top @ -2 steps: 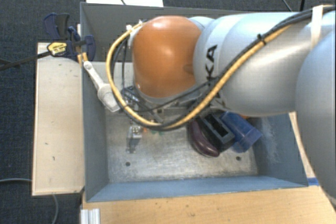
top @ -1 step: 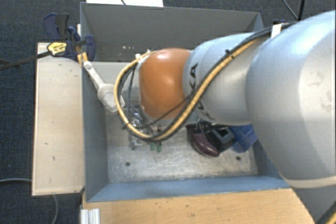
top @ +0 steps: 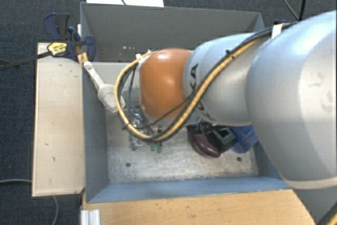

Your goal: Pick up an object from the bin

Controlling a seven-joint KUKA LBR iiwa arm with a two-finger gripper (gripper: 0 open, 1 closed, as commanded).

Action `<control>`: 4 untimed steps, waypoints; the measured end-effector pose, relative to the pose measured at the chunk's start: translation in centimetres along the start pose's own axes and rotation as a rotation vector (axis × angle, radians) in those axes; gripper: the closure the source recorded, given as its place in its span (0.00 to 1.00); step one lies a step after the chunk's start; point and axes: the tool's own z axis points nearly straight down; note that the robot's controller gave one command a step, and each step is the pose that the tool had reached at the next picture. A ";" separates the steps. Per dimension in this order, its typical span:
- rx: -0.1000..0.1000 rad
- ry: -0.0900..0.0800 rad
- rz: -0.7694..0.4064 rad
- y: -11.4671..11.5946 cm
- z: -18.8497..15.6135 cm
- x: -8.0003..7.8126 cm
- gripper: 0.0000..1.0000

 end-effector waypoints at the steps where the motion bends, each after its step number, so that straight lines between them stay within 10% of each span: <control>1: 0.002 0.005 0.184 -1.2 -2.8 -0.9 1.00; 2: 0.001 0.000 0.335 -3.0 -6.3 -3.2 1.00; 3: 0.002 0.001 0.232 -3.4 -3.3 -6.1 0.00; 4: 0.001 0.000 0.233 -3.4 -3.5 -6.1 0.00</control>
Offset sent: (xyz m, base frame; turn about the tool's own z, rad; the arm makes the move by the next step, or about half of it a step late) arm 0.0295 -0.0388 0.0666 0.3402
